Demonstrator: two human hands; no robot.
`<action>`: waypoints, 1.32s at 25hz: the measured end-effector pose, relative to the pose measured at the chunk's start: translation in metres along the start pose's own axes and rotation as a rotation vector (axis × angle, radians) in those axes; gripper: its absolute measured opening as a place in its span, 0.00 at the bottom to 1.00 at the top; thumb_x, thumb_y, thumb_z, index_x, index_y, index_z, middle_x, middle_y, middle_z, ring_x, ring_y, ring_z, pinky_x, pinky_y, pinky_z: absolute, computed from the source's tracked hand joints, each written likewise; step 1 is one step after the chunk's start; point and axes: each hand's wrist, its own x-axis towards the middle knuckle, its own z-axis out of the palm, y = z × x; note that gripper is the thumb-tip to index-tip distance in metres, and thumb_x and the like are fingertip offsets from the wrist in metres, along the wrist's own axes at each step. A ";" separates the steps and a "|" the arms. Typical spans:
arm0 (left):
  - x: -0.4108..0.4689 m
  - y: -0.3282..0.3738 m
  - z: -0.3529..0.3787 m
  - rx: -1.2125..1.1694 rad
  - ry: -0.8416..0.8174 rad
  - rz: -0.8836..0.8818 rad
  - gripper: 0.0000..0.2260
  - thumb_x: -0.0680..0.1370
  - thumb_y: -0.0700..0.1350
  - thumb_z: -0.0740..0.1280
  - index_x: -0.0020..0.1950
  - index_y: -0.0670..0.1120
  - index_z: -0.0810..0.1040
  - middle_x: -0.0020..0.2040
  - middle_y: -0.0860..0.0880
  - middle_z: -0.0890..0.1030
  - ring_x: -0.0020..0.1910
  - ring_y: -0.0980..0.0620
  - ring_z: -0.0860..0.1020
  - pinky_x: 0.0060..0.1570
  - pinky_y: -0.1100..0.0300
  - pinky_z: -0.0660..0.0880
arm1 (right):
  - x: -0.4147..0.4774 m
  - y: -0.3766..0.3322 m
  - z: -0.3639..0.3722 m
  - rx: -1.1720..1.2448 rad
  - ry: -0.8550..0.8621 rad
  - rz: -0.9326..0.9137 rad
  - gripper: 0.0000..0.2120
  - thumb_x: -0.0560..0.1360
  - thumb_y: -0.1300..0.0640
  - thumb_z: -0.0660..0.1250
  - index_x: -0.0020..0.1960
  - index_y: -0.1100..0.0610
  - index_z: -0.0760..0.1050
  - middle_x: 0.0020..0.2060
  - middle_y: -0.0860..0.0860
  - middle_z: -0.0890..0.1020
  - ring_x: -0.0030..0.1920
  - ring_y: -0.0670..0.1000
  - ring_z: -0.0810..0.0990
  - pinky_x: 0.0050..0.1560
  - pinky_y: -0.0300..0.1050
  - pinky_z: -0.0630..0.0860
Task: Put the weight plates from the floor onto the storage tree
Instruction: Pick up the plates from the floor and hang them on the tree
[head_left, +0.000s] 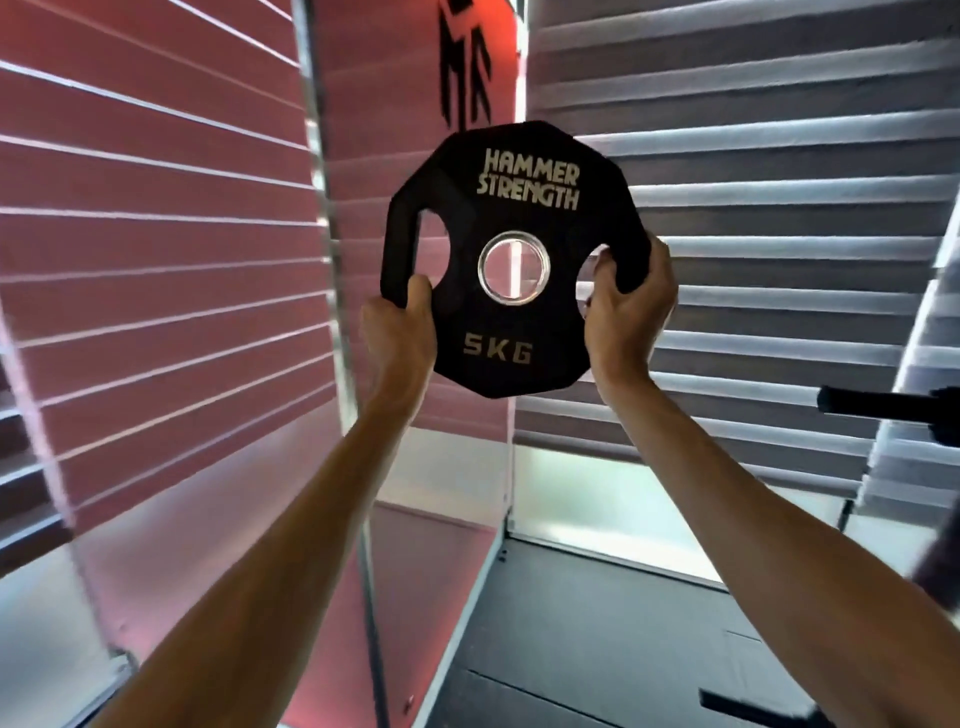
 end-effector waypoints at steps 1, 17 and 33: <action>0.013 -0.012 0.024 -0.029 -0.037 0.000 0.19 0.78 0.45 0.63 0.28 0.47 0.64 0.24 0.54 0.63 0.19 0.59 0.60 0.20 0.64 0.56 | 0.009 0.019 0.005 -0.031 0.015 -0.013 0.13 0.76 0.63 0.67 0.60 0.65 0.77 0.51 0.54 0.84 0.52 0.48 0.80 0.55 0.35 0.76; 0.070 -0.183 0.417 -0.379 -0.707 -0.230 0.19 0.79 0.47 0.64 0.29 0.45 0.66 0.27 0.50 0.68 0.27 0.49 0.70 0.28 0.59 0.65 | 0.118 0.289 -0.033 -0.716 0.425 -0.181 0.13 0.77 0.60 0.66 0.60 0.64 0.75 0.50 0.54 0.82 0.52 0.52 0.81 0.56 0.42 0.77; -0.105 -0.180 0.584 -0.528 -1.227 -0.308 0.18 0.77 0.47 0.64 0.30 0.44 0.66 0.26 0.50 0.67 0.25 0.53 0.65 0.27 0.57 0.61 | 0.142 0.324 -0.194 -1.197 0.789 -0.220 0.18 0.74 0.59 0.66 0.63 0.61 0.76 0.54 0.52 0.82 0.54 0.50 0.80 0.59 0.44 0.76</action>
